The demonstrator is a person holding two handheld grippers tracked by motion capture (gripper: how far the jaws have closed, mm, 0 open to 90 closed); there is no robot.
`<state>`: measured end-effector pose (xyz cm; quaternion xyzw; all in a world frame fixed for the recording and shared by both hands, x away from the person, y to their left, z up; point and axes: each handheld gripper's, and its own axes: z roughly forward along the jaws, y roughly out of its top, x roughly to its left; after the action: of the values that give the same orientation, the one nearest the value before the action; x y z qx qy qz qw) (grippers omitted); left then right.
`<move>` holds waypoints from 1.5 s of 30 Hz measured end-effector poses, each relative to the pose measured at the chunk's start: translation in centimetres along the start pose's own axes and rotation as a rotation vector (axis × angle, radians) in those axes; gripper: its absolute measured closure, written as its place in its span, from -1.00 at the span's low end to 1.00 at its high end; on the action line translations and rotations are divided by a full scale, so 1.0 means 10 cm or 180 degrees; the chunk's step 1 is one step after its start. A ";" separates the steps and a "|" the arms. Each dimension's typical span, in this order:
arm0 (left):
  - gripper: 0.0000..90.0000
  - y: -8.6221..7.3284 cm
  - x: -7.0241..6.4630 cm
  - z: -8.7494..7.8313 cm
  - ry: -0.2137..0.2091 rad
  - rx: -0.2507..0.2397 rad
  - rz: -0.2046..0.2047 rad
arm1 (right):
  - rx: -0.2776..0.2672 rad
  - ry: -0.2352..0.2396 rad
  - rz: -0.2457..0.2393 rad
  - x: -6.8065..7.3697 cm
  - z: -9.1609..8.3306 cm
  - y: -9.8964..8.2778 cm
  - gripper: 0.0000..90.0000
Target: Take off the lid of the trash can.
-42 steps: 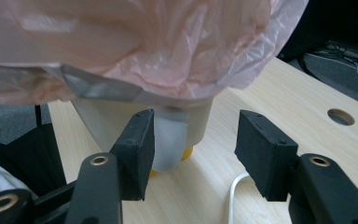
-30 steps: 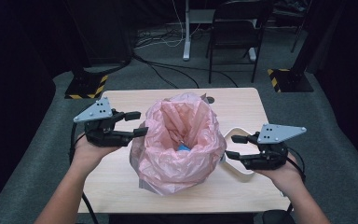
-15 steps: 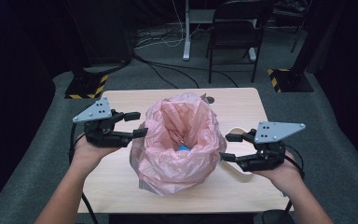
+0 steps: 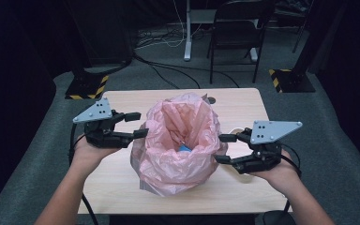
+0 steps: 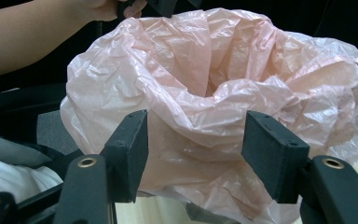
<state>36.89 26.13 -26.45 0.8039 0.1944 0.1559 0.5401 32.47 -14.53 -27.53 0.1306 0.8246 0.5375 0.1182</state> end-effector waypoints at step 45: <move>0.00 -0.01 0.05 0.22 -0.0026 0.0003 -0.0148 | -0.0025 -0.0027 -0.0358 0.06 0.02 0.13 0.95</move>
<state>38.36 24.61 -27.29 0.8001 0.2109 0.1398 0.5439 32.06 -13.62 -26.44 0.0860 0.8280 0.5327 0.1522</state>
